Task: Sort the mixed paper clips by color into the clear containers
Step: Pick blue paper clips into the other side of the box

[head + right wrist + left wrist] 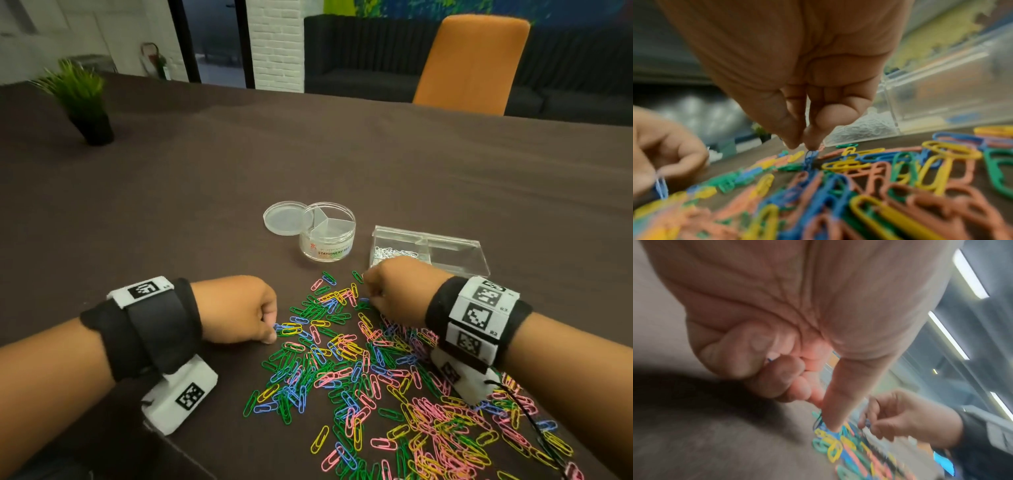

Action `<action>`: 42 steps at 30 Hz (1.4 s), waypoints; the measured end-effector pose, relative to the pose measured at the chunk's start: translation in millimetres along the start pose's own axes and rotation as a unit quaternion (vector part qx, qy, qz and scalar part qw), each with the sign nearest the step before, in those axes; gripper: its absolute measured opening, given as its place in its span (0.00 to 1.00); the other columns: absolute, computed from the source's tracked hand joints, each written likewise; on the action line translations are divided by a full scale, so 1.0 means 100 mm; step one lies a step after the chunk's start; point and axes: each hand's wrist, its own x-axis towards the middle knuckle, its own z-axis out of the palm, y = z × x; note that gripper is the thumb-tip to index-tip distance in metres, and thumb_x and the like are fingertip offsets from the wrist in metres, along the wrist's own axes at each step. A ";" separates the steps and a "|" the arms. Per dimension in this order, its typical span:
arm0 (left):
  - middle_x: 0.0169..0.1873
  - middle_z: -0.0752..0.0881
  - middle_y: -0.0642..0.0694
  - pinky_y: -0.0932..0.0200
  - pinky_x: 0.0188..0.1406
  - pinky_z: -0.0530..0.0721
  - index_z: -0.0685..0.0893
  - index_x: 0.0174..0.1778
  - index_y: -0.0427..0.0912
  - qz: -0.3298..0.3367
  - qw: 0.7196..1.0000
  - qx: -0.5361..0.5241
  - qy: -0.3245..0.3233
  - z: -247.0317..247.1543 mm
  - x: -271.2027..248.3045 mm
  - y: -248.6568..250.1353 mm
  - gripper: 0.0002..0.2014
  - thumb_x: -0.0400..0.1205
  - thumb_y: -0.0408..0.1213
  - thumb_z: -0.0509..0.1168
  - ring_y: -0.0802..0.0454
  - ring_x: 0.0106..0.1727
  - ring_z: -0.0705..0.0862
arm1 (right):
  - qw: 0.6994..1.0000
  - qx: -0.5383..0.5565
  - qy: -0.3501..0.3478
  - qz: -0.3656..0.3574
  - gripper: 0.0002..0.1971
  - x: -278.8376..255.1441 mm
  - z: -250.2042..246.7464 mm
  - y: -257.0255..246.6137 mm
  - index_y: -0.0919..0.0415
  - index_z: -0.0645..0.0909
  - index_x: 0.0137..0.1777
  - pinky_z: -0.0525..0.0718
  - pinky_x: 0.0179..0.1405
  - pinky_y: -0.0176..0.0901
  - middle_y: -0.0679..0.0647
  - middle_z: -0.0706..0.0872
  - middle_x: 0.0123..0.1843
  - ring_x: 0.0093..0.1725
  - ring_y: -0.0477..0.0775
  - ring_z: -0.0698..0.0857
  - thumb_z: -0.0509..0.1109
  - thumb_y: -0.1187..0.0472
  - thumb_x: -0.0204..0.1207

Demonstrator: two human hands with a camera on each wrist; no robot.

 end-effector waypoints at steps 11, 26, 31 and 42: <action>0.28 0.78 0.41 0.65 0.16 0.66 0.81 0.46 0.37 -0.057 0.844 -0.534 -0.023 -0.06 0.06 -0.16 0.12 0.67 0.27 0.65 0.53 0.24 0.72 | 0.844 0.525 0.040 0.105 0.09 -0.22 -0.19 0.23 0.61 0.81 0.49 0.79 0.26 0.42 0.62 0.88 0.34 0.29 0.58 0.81 0.69 0.76 0.77; 0.32 0.85 0.40 0.63 0.17 0.77 0.76 0.51 0.32 -0.026 0.953 -0.301 -0.024 -0.13 0.28 0.13 0.05 0.89 0.29 0.55 0.52 0.22 0.77 | 1.000 -0.005 0.021 0.010 0.08 0.44 -0.11 -0.40 0.58 0.84 0.53 0.81 0.46 0.41 0.55 0.87 0.50 0.51 0.59 0.86 0.65 0.60 0.79; 0.36 0.86 0.51 0.69 0.24 0.75 0.85 0.50 0.46 -0.004 0.984 -0.174 -0.027 -0.15 0.26 0.14 0.13 0.85 0.27 0.57 0.61 0.24 0.76 | 0.999 -0.035 -0.009 0.028 0.11 0.63 -0.08 -0.47 0.61 0.85 0.57 0.83 0.43 0.43 0.56 0.86 0.48 0.46 0.58 0.84 0.69 0.55 0.80; 0.34 0.88 0.53 0.62 0.38 0.80 0.87 0.38 0.46 0.015 0.996 0.033 0.080 -0.04 0.26 0.26 0.13 0.76 0.53 0.75 0.55 0.39 0.84 | 0.998 0.031 -0.015 0.057 0.08 0.49 -0.03 -0.41 0.64 0.85 0.45 0.79 0.37 0.41 0.57 0.83 0.40 0.40 0.58 0.82 0.70 0.59 0.77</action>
